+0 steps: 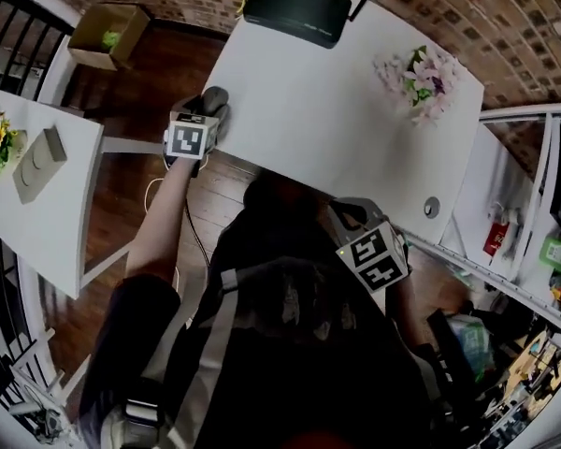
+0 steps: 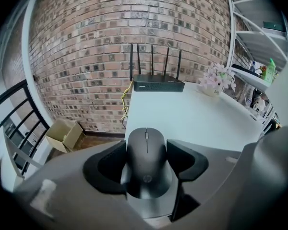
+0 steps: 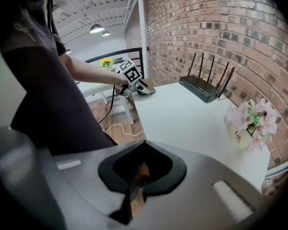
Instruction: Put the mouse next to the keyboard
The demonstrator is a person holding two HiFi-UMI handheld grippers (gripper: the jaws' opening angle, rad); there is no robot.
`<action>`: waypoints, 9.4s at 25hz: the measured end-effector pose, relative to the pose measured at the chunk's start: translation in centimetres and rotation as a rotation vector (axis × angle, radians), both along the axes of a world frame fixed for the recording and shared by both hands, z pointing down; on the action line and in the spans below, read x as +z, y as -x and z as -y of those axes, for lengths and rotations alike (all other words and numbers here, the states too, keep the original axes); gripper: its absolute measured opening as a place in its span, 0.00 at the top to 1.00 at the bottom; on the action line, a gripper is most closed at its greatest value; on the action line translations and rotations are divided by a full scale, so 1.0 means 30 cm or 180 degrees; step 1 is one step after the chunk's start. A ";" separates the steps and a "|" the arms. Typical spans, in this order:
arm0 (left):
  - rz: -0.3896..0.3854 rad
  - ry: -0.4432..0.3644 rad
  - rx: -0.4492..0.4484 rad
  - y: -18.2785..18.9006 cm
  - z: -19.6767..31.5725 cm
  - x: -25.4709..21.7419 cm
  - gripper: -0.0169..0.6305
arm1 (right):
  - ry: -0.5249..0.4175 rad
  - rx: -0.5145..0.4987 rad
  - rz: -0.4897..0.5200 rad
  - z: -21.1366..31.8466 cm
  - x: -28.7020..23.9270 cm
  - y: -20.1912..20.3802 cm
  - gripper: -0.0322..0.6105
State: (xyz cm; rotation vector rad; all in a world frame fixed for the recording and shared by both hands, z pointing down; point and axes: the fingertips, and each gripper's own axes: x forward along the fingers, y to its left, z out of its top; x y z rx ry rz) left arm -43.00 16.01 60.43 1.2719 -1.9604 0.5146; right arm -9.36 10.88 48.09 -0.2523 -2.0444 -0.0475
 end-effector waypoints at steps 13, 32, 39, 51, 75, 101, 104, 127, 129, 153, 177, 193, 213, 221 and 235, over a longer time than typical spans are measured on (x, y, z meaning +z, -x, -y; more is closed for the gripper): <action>-0.0063 0.0026 0.0177 0.031 -0.017 -0.029 0.55 | -0.0035 -0.0041 -0.0053 -0.008 -0.006 0.051 0.94; -0.0055 -0.0176 0.0090 0.033 -0.026 -0.030 0.58 | -0.0091 0.0103 -0.0134 -0.054 -0.010 0.051 0.94; -0.0094 -0.0211 0.0114 0.020 -0.016 -0.039 0.58 | -0.0084 0.0289 -0.0165 -0.076 -0.007 0.030 0.94; -0.0102 -0.0144 0.0011 -0.036 0.007 -0.040 0.59 | -0.0076 0.0378 0.0011 -0.002 -0.023 -0.026 0.94; 0.0041 0.0093 0.0018 -0.080 0.054 0.000 0.57 | 0.0091 0.0309 0.0144 0.080 -0.004 -0.105 0.94; 0.0132 0.0261 -0.0015 -0.225 0.164 0.007 0.59 | 0.0187 0.0415 0.0263 0.191 -0.004 -0.223 0.94; 0.0087 0.0274 -0.0030 -0.251 0.184 0.006 0.59 | 0.0213 0.0420 0.0309 0.207 -0.004 -0.240 0.94; 0.0158 0.0337 -0.0219 -0.426 0.309 0.006 0.58 | 0.0379 0.0361 0.0314 0.301 0.047 -0.533 0.94; 0.0147 0.0382 -0.0164 -0.452 0.321 0.006 0.58 | 0.0377 0.0255 0.0299 0.298 0.052 -0.543 0.94; 0.0133 -0.0072 0.0656 -0.657 0.449 -0.026 0.57 | 0.0052 0.0351 -0.0059 0.187 0.008 -0.384 0.94; 0.0234 0.0032 0.0735 -0.684 0.497 -0.017 0.57 | 0.0016 0.0569 0.0070 0.281 -0.014 -0.475 0.94; 0.0264 0.0173 0.0364 -0.776 0.555 -0.013 0.57 | 0.0259 0.0560 0.0228 0.375 0.002 -0.606 0.94; 0.0239 0.0210 0.0505 -0.869 0.609 -0.016 0.57 | 0.0322 0.0496 0.0260 0.433 0.016 -0.648 0.94; 0.0287 0.0232 0.0715 -0.973 0.674 -0.019 0.57 | 0.0325 0.0500 0.0265 0.442 0.021 -0.677 0.94; 0.0218 0.0289 0.0879 -1.084 0.754 -0.010 0.57 | 0.0300 0.0617 0.0292 0.498 0.022 -0.771 0.94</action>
